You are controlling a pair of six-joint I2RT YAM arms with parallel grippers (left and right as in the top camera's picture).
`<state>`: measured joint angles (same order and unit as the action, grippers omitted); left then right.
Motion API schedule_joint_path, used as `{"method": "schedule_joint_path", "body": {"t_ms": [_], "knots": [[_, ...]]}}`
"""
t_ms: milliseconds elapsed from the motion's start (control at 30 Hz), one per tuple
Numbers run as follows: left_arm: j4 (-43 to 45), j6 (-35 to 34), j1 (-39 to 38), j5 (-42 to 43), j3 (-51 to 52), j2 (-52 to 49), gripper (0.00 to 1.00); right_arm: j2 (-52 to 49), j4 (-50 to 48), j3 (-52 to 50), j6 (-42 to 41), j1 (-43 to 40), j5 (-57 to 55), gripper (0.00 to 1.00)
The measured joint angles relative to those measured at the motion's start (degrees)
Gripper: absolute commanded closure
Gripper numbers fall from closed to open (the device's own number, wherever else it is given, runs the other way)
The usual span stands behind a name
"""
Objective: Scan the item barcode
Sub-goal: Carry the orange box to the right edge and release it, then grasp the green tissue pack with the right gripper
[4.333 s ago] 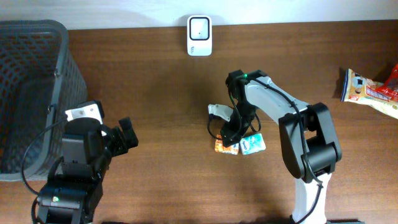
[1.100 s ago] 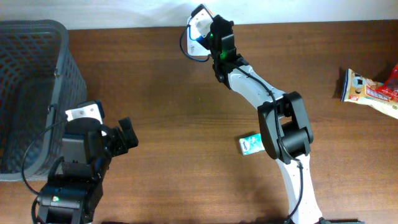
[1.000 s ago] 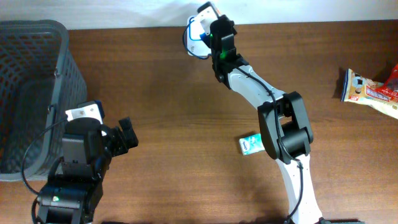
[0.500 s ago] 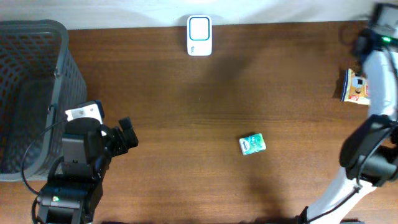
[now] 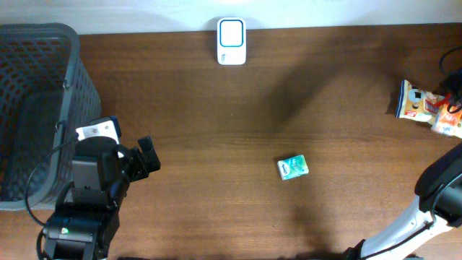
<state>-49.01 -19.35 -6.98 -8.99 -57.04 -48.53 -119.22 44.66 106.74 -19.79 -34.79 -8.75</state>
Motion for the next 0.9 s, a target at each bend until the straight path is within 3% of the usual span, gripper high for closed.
{"method": "schedule_joint_path", "body": {"t_ms": [167,300,433,600,667,700,900], "knots": [[0.02,0.0,0.0,0.0,0.0,0.0,0.01,-0.02,5.16,-0.13,0.24,1.03,7.48,0.01],[-0.04,0.0,0.0,0.0,0.0,0.0,0.01,-0.02,17.07,-0.17,4.33,2.97,30.84,0.02],[-0.07,0.0,0.0,0.0,0.02,0.0,0.01,-0.11,36.98,-0.48,23.1,12.15,46.88,0.06],[0.0,0.0,0.0,0.0,0.02,0.0,0.01,-0.11,44.63,-0.68,34.18,25.68,38.45,0.06],[0.0,0.0,0.0,0.0,0.04,0.0,0.01,-0.11,45.16,-2.95,33.68,31.67,31.5,0.07],[0.0,0.0,0.0,0.0,0.04,0.0,0.01,-0.11,45.29,-4.79,32.46,34.51,28.48,0.21],[0.04,0.0,0.0,0.0,0.04,0.0,0.01,-0.57,39.34,-21.38,24.39,44.44,21.07,0.23]]}}
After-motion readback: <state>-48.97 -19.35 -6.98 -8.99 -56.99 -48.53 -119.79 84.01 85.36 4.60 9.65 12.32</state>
